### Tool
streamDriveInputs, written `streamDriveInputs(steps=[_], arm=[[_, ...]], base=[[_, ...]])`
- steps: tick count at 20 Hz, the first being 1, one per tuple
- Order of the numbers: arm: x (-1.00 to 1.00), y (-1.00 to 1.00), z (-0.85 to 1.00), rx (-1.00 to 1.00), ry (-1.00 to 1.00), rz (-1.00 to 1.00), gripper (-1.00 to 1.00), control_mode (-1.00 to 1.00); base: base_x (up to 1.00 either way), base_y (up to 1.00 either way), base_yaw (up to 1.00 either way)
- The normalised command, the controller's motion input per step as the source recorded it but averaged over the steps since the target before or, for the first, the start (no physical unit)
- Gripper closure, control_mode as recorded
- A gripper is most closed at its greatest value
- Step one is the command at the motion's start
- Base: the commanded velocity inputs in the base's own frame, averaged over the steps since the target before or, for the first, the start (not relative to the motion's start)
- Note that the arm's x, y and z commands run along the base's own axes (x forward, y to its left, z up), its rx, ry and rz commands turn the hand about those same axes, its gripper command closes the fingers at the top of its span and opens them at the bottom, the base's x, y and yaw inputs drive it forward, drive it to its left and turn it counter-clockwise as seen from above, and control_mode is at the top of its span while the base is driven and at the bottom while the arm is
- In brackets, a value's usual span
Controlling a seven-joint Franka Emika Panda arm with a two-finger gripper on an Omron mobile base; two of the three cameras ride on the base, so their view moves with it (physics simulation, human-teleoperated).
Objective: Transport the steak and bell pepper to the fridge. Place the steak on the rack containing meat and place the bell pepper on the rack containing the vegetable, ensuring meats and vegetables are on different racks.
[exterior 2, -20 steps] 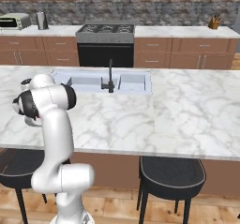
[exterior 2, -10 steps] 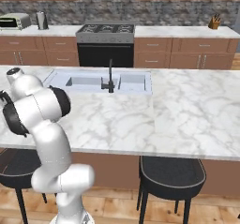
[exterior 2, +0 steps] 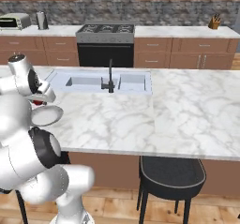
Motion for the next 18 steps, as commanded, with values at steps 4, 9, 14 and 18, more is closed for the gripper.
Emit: streamDriveInputs(steps=[4, 9, 14, 18], arm=[[-0.78, -1.00, 0.82, 0.00, -0.10, 0.20, 1.00, -1.00], [-0.94, -0.92, 0.85, 0.00, -0.25, 0.17, 1.00, -1.00], [-1.00, -0.55, 0.89, 0.00, -0.29, 0.09, 1.00, -1.00], [-1.00, -0.39, 1.00, 0.08, -0.14, -0.02, 1.00, -1.00]], base=[[0.00, 0.00, 0.00], [0.00, 0.00, 0.00], [0.00, 0.00, 0.00], [0.00, 0.00, 0.00]])
